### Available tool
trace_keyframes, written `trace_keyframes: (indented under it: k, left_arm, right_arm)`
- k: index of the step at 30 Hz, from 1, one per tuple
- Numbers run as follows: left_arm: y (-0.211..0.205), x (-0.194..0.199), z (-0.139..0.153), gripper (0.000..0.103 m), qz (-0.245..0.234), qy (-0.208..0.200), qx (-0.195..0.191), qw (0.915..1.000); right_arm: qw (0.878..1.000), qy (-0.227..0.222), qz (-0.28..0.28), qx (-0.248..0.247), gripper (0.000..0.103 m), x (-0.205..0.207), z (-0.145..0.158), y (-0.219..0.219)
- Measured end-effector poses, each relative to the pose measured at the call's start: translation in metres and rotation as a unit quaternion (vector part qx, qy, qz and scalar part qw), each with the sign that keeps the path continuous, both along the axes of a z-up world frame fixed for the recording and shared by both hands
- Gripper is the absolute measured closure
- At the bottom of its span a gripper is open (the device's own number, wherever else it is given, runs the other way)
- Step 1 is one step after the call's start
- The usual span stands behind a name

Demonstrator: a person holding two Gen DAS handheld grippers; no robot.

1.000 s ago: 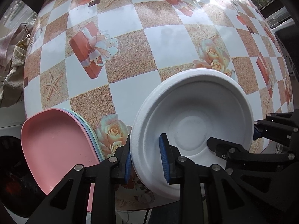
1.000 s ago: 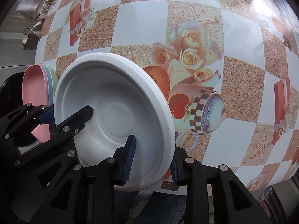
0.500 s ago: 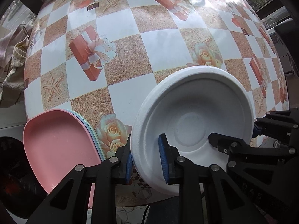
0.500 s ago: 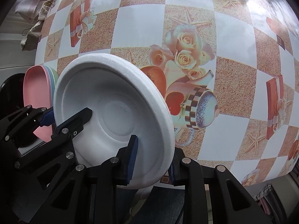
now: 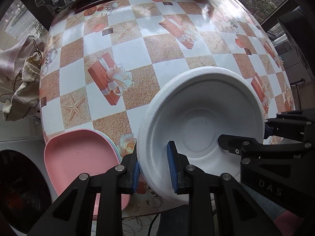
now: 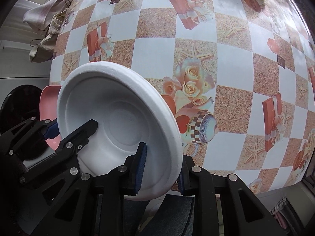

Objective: Organize plates and bowls
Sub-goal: 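Carry the bowl stack with both grippers over the pink plate stack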

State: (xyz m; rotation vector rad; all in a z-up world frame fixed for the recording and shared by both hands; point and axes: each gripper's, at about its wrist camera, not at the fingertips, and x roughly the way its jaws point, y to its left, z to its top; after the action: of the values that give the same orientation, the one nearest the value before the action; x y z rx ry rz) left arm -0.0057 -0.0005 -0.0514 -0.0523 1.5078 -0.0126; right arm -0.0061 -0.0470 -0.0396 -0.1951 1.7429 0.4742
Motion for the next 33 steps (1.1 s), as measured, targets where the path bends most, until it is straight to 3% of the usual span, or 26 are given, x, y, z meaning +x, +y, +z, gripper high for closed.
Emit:
trace_keyframes:
  k: [19,33]
  left_arm:
    - [0.049,-0.026,0.029,0.075,0.069,-0.035,0.019,0.9968]
    - [0.105,-0.061,0.035,0.075,0.159,-0.037,0.034,0.9860]
  right_arm:
    - [0.996,-0.031,0.078,0.008,0.073,-0.007,0.032,0.049]
    - [0.986,-0.033,0.164,0.019,0.073,-0.029,0.031,0.123]
